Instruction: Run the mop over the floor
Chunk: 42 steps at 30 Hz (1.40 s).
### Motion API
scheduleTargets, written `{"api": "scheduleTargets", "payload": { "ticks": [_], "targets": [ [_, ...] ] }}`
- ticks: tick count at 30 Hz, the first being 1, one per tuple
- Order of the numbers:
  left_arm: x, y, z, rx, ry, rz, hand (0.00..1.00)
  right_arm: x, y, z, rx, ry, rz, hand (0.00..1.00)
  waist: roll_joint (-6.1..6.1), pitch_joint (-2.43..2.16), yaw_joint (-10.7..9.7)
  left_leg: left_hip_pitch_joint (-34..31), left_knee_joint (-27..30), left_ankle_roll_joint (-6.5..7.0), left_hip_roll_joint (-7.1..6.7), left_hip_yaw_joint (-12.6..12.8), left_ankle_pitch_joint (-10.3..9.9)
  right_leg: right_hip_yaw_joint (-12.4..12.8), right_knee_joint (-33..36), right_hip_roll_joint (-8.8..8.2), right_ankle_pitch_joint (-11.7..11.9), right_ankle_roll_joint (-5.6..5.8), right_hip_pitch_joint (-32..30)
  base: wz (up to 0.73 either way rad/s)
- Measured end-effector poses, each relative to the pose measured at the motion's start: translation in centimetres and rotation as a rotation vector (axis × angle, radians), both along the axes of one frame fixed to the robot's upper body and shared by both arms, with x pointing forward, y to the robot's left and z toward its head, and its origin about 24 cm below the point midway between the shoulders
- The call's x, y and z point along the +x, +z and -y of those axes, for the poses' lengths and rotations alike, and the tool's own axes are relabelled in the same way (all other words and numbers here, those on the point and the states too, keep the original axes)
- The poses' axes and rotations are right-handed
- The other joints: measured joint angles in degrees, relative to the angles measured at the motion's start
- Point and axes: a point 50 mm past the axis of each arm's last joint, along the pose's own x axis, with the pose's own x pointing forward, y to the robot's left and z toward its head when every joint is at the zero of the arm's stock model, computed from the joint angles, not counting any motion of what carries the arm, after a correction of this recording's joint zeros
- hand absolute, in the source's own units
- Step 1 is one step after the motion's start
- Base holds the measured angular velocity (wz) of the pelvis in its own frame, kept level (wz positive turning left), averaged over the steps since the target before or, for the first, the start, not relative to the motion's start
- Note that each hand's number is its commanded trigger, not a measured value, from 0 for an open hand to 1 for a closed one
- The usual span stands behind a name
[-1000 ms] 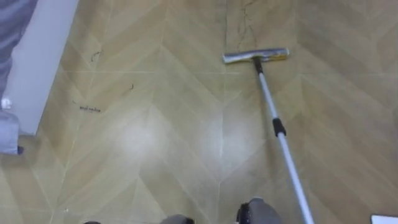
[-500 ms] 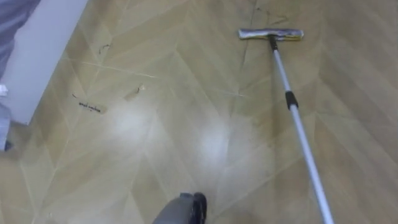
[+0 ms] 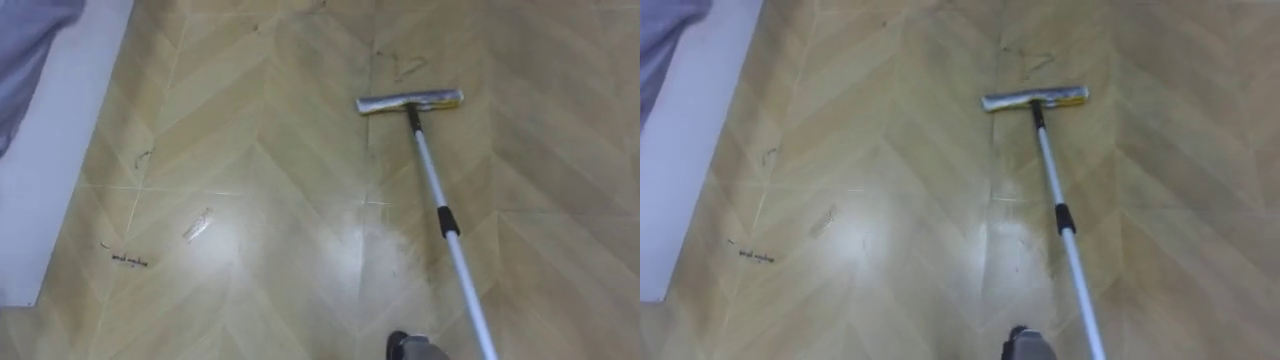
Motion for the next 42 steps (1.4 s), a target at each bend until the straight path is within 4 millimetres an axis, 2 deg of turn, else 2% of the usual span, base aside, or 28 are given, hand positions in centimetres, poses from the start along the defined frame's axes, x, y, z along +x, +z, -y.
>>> {"api": "scheduleTargets", "payload": {
  "ticks": [1, 3, 5, 7, 9, 10, 11, 12, 14, 15, 16, 19, 20, 23, 24, 25, 26, 27, 29, 31, 32, 34, 35, 37, 38, 39, 40, 42],
  "targets": [
    [-0.6, 0.0, -0.4, 0.013, 0.008, -0.015, 0.0, 2.5, 0.8, 0.9, -0.027, 0.017, 0.06, 1.0, -0.91, 0.46, 1.05, -3.1, 6.96, -0.56, 0.74, -0.2, 3.38, 0.21, 2.58, 0.45, -2.18, -0.62, -0.01, -0.07],
    [-1.0, 0.1, -0.8, 0.026, 0.022, -0.02, 0.0, 6.1, 2.1, 1.8, -0.052, 0.038, 0.164, 1.0, -1.78, 0.53, 1.69, -8.46, 14.88, -0.84, 0.98, -0.59, 8.12, 0.72, 5.48, 1.24, -5.29, -1.13, -0.05, 0.13],
    [-1.6, 0.1, -1.1, 0.029, 0.027, -0.022, 0.0, 8.4, 3.0, 2.0, -0.055, 0.055, 0.25, 1.0, -3.31, 0.59, 3.32, -13.76, 14.9, 0.41, 1.11, 0.57, 7.22, 0.67, 7.05, 1.25, -7.17, -1.45, 0.12, 0.08],
    [-3.0, -0.1, -1.2, 0.018, 0.019, -0.066, 0.0, 9.8, 3.0, 1.1, 0.001, 0.033, 0.332, 1.0, -4.36, 0.57, 4.4, -15.99, 1.42, 0.88, 0.53, 1.66, 6.07, 0.08, 5.89, 1.33, -8.93, -1.56, 3.92, 0.0],
    [-3.9, -0.2, -1.2, -0.006, 0.022, -0.092, 0.0, 8.7, 2.4, 0.8, 0.035, 0.0, 0.319, 1.0, -4.05, 0.31, 4.41, -14.75, -13.28, 0.24, -0.26, 1.84, 7.12, -0.78, 3.39, 1.33, -10.68, -1.14, 8.2, 0.13],
    [-4.0, -0.2, -1.2, -0.021, 0.028, -0.098, 0.0, 6.8, 1.7, 0.7, 0.044, -0.015, 0.276, 1.0, -3.87, 0.27, 4.31, -13.67, -16.82, 2.54, -0.43, 2.71, 11.39, -1.09, 1.39, 1.05, -11.67, -0.32, 11.51, 0.24],
    [-4.0, -0.2, -1.1, -0.031, 0.023, -0.1, 0.0, 5.7, 1.4, 0.8, 0.046, -0.02, 0.246, 1.0, -3.95, 0.05, 3.99, -12.84, -17.12, 3.51, -0.76, 3.16, 12.12, -1.19, 0.3, 0.66, -12.13, 0.24, 12.96, 0.4],
    [-3.6, -0.3, -0.8, -0.051, 0.013, -0.09, 0.0, 3.3, 1.0, 1.3, 0.036, -0.025, 0.186, 1.0, -4.1, -0.56, 2.96, -11.53, -16.99, 5.87, -2.22, 3.83, 10.68, -0.96, -0.62, -0.57, -12.8, 1.29, 14.53, 0.42],
    [-2.5, -0.4, -0.2, -0.073, 0.004, -0.07, 0.0, -0.3, 0.6, 2.0, 0.011, -0.051, 0.092, 1.0, -3.71, -0.6, 2.57, -10.1, -15.11, 7.61, -3.5, 5.02, 7.46, -0.11, 5.29, -2.68, -11.16, 4.34, 13.55, 0.19],
    [-2.0, -0.3, 0.1, -0.081, -0.002, -0.05, 0.0, -2.8, 0.4, 2.0, 0.0, -0.062, 0.025, 1.0, -3.11, -0.83, 2.15, -8.74, -13.54, 8.15, -4.31, 5.1, 4.69, 0.42, 11.87, -3.69, -7.58, 5.99, 11.84, 0.0],
    [-1.4, -0.3, 0.2, -0.085, -0.011, -0.022, 0.0, -5.3, 0.2, 1.8, -0.001, -0.074, -0.032, 1.0, -1.94, -1.23, 1.33, -7.01, -12.95, 8.5, -4.98, 4.56, 2.54, 1.26, 17.39, -3.63, -3.16, 6.16, 10.13, 0.04],
    [0.1, 0.1, 0.6, -0.075, -0.025, 0.044, 0.0, -7.2, -0.2, 0.9, 0.005, -0.084, -0.074, 1.0, 0.55, -0.9, -1.06, -3.41, -15.25, 8.7, -4.97, 4.24, 0.64, 3.4, 21.82, -3.75, -2.28, 6.08, 0.83, -0.11],
    [0.4, 0.2, 0.6, -0.073, -0.027, 0.057, 0.0, -7.1, -0.3, 0.5, 0.01, -0.084, -0.073, 1.0, 0.7, -0.83, -1.42, -2.83, -16.14, 8.61, -4.9, 4.24, 0.6, 3.57, 20.69, -3.75, -2.27, 6.07, -1.08, -0.19],
    [0.6, 0.2, 1.1, -0.073, -0.027, 0.076, 0.0, -7.2, -1.0, -1.2, 0.047, -0.079, -0.077, 1.0, 1.32, -0.89, -1.74, 1.92, -20.8, 7.4, -3.85, 4.26, -0.02, 3.67, 2.91, -3.74, -0.78, 5.29, -4.95, -0.22],
    [0.2, 0.1, 1.3, -0.076, -0.023, 0.06, 0.0, -7.2, -1.1, -1.4, 0.053, -0.072, -0.078, 1.0, 1.44, -0.97, -1.74, 3.98, -22.03, 6.54, -3.37, 4.29, -0.66, 3.19, -5.38, -3.72, 3.21, 4.89, -4.69, -0.16],
    [-0.5, -0.1, 1.4, -0.079, -0.013, 0.037, 0.0, -7.2, -1.1, -1.4, 0.051, -0.062, -0.083, 1.0, 1.2, -0.79, -1.73, 5.35, -22.18, 5.44, -2.47, 3.75, -1.56, 1.44, -7.92, -3.65, 6.88, 4.35, -3.73, -0.14],
    [-0.8, -0.1, 1.3, -0.078, -0.009, 0.03, 0.0, -7.0, -1.1, -1.3, 0.05, -0.059, -0.081, 1.0, 1.24, -0.91, -1.46, 5.64, -21.79, 4.81, -2.0, 3.35, -1.93, 0.51, -8.42, -3.43, 7.73, 4.03, -2.69, -0.15],
    [-1.1, -0.2, 1.2, -0.074, -0.001, 0.009, 0.0, -6.0, -1.0, -1.2, 0.045, -0.041, -0.07, 1.0, 1.56, -1.02, -1.07, 5.83, -19.92, 3.69, -1.13, 1.97, -2.54, -0.59, -8.47, -2.44, 8.03, 2.82, -1.58, -0.14],
    [-1.5, -0.3, 0.9, -0.071, 0.026, -0.01, 0.0, -3.2, -0.8, -0.8, 0.03, -0.006, -0.03, 1.0, 0.68, -0.44, -0.88, 4.47, -14.38, 3.13, 0.06, 1.65, -2.6, -1.38, -6.63, -1.46, 5.78, 1.54, -0.83, -0.05],
    [-1.3, -0.2, 0.7, -0.074, 0.05, -0.007, 0.0, 1.0, 0.2, 0.2, -0.006, 0.034, 0.039, 1.0, -0.58, 0.28, 0.6, 0.53, -3.9, 0.81, 2.38, 1.4, -1.18, -1.37, -3.04, 0.2, 2.24, -0.05, -0.63, -0.08],
    [-1.2, -0.2, 0.7, -0.073, 0.047, -0.005, 0.0, 2.2, 0.5, 0.5, -0.016, 0.048, 0.065, 1.0, -1.02, 0.57, 1.01, -0.38, -1.58, 0.23, 2.91, 1.17, -0.65, -1.31, -2.26, 0.59, 1.5, -0.41, -0.63, -0.17],
    [-0.9, -0.1, 0.7, -0.071, 0.025, 0.007, 0.0, 7.6, 2.3, 1.2, -0.048, 0.09, 0.19, 1.0, -2.92, 1.17, 2.46, -4.79, 2.47, -0.18, 2.86, -0.23, 0.03, -0.7, 0.0, 1.49, -0.79, -1.34, -0.92, -0.02],
    [-0.7, 0.0, 0.7, -0.07, 0.023, 0.016, 0.0, 8.8, 2.8, 1.3, -0.053, 0.098, 0.222, 1.0, -2.91, 1.06, 2.81, -6.31, 1.87, -0.14, 2.8, -0.01, 0.01, -0.7, 0.18, 1.65, -1.17, -1.48, -0.84, -0.04],
    [-0.7, 0.2, 0.4, -0.064, 0.023, 0.025, 0.0, 12.0, 4.1, 1.1, -0.049, 0.1, 0.333, 1.0, -4.49, 1.11, 5.38, -11.16, -6.07, -0.74, 1.62, -0.22, 0.47, -0.82, -0.08, 1.88, -2.31, -2.1, 0.89, -0.13],
    [-0.9, 0.1, 0.4, -0.065, 0.021, 0.02, 0.0, 12.5, 4.3, 0.9, -0.046, 0.105, 0.355, 1.0, -4.33, 1.03, 5.42, -11.97, -8.97, -0.86, 1.06, -0.11, 0.94, -1.29, -0.39, 1.9, -2.83, -1.98, 1.98, 0.15],
    [-1.3, 0.1, 0.4, -0.066, 0.017, 0.012, 0.0, 12.9, 4.4, 0.8, -0.031, 0.105, 0.38, 1.0, -4.02, 0.85, 5.59, -12.82, -14.95, -0.3, 0.52, 0.16, 3.51, -2.09, -1.09, 1.91, -3.96, -1.57, 4.5, 0.24],
    [-1.4, 0.1, 0.3, -0.071, 0.017, 0.01, 0.0, 12.8, 4.2, 0.5, -0.009, 0.102, 0.381, 1.0, -3.99, 0.76, 6.2, -12.28, -17.58, 1.16, 0.11, 0.59, 7.82, -2.19, -1.59, 1.81, -5.3, -1.22, 7.05, 0.2],
    [-1.8, 0.0, 0.4, -0.091, 0.015, -0.003, 0.0, 11.6, 3.6, 0.5, 0.008, 0.085, 0.353, 1.0, -4.21, 0.47, 5.91, -9.44, -17.96, 3.4, -0.59, 1.88, 9.62, -2.28, -2.02, 0.76, -7.52, 0.31, 10.44, 0.29]
  ]
}}
